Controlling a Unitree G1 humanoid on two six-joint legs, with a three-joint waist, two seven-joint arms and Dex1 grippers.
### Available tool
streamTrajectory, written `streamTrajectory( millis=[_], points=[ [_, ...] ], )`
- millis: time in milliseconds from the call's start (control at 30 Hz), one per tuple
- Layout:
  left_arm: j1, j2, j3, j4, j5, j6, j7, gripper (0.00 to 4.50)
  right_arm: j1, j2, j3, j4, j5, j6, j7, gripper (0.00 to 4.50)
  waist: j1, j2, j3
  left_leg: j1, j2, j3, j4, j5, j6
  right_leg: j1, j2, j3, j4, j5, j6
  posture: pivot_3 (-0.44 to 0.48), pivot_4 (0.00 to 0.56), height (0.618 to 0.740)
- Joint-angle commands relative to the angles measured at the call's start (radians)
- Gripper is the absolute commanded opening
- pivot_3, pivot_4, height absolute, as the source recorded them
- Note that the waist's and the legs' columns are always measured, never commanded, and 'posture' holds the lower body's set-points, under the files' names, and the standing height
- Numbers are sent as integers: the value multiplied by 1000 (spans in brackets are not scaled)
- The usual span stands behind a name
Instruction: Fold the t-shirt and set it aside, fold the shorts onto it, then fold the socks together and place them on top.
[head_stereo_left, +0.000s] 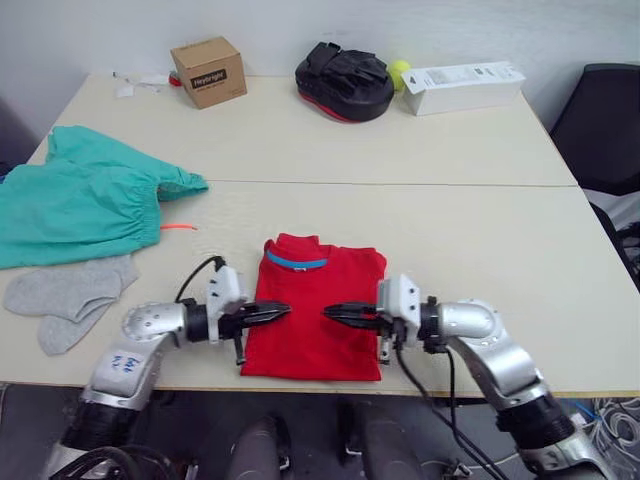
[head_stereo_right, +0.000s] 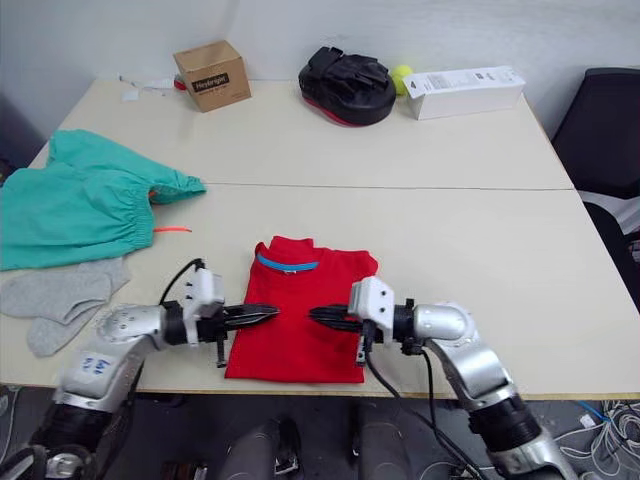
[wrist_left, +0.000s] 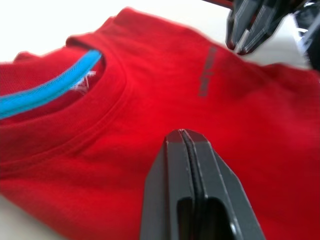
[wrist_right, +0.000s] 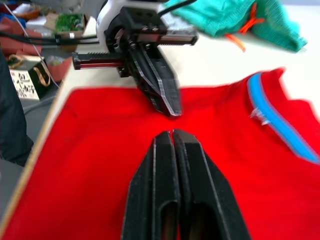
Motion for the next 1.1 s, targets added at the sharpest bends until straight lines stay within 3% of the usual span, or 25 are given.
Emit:
streamTrajectory(
  millis=[33, 300, 533, 667, 833, 967, 1100],
  points=[
    [-1, -16, -6, -6, 27, -4, 33, 31, -10, 30, 1, 62, -60, -38, -58, 0, -1, 0, 0, 0, 0, 0, 0, 0, 0, 0, 0, 0, 0, 0, 0, 0, 150, 740],
    [30, -15, 15, -4, 42, -9, 57, 31, -22, 33, -151, 167, -80, -3, -241, 0, -3, 0, 0, 3, 0, -1, 0, 0, -1, 3, -1, 0, 1, 0, 0, 0, 150, 740],
    [-13, -24, 47, 36, 46, -68, 65, 31, 11, -44, -197, 141, -33, 54, -158, 0, 1, 0, 0, 3, 0, -1, 0, 0, 0, 4, -1, 0, 1, 0, 0, 0, 150, 740],
    [-64, -51, 105, 28, -69, -47, 21, 31, -17, -34, -232, 68, 64, 78, -117, 0, 7, 0, 0, 3, 0, -1, 0, 0, 0, 4, -1, 0, 1, 0, 0, 0, 150, 740],
    [-149, -50, 99, 85, -30, -35, 39, 31, -90, 29, -156, 28, 57, 131, -107, 0, -1, 0, 0, 3, 1, -1, 0, 1, 0, 3, 0, 0, 2, 0, 0, 0, 150, 740],
    [-196, -67, 46, 183, 37, -87, 24, 31, -156, 77, -88, 153, -49, 90, -147, 0, -1, 0, 0, 3, 1, -1, 0, 1, -1, 3, 0, -1, 2, 0, 0, 0, 150, 740],
    [-225, -109, 24, 278, 77, -133, 43, 31, -199, 120, -99, 307, -89, 20, -190, 0, 5, 0, 0, 2, 0, 0, 0, 1, 0, 3, 0, -1, 1, 0, 0, 0, 150, 740]
  ],
)
